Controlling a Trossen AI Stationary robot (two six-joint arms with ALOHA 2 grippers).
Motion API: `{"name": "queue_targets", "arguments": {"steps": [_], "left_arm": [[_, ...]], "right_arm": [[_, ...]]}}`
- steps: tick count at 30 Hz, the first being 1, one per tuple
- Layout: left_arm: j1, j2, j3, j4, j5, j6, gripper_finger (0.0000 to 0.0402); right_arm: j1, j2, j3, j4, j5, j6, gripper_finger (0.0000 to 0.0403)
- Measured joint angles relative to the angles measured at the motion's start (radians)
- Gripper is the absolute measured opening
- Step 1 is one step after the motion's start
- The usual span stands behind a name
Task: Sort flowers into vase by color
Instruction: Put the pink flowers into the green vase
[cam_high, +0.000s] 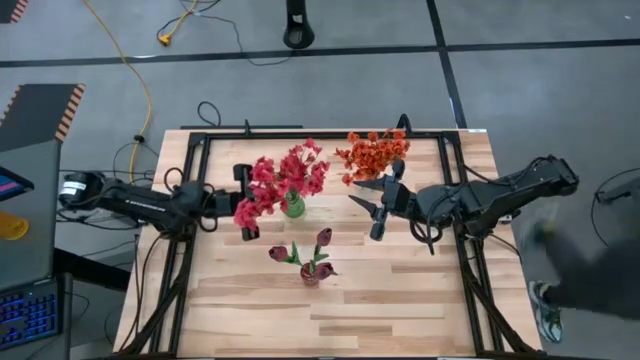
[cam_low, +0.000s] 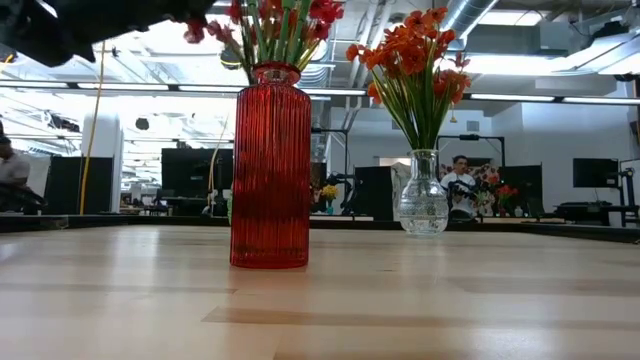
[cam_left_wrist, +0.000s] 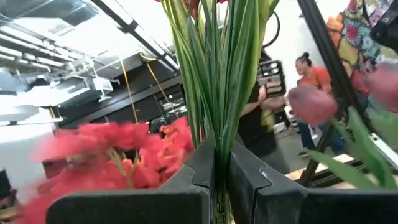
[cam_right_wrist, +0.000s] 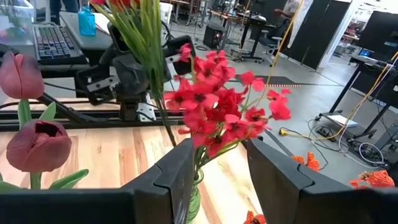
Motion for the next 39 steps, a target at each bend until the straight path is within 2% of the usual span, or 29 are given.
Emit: {"name": "queue_targets", "arguments": {"steps": [6, 14, 24, 32, 35, 39], "left_arm": [[0.048, 0.091, 0.000, 0.059, 0.011, -0.028, 0.0009], [0.051, 0.107, 0.000, 0.052, -0.023, -0.072, 0.0009], [0.034, 0.107, 0.000, 0.012, -0.266, -0.142, 0.0015], [0.031, 0.107, 0.000, -0.101, -0.269, -0.146, 0.0016], [0.031, 0.107, 0.000, -0.101, -0.270, -0.186, 0.0027], [0.031, 0.107, 0.000, -0.101, -0.291, -0.253, 0.0070]], "right_arm": [[0.000, 0.000, 0.000, -0.007, 0.000, 0.000, 0.0176], [0.000, 0.000, 0.000, -0.042, 0.000, 0.002, 0.0176], [0.000, 0.000, 0.000, -0.046, 0.000, 0.028, 0.0176], [0.000, 0.000, 0.000, -0.045, 0.000, 0.028, 0.0176], [0.000, 0.000, 0.000, -0.045, 0.000, 0.028, 0.0176], [0.003, 0.000, 0.000, -0.045, 0.000, 0.027, 0.0176]]}}
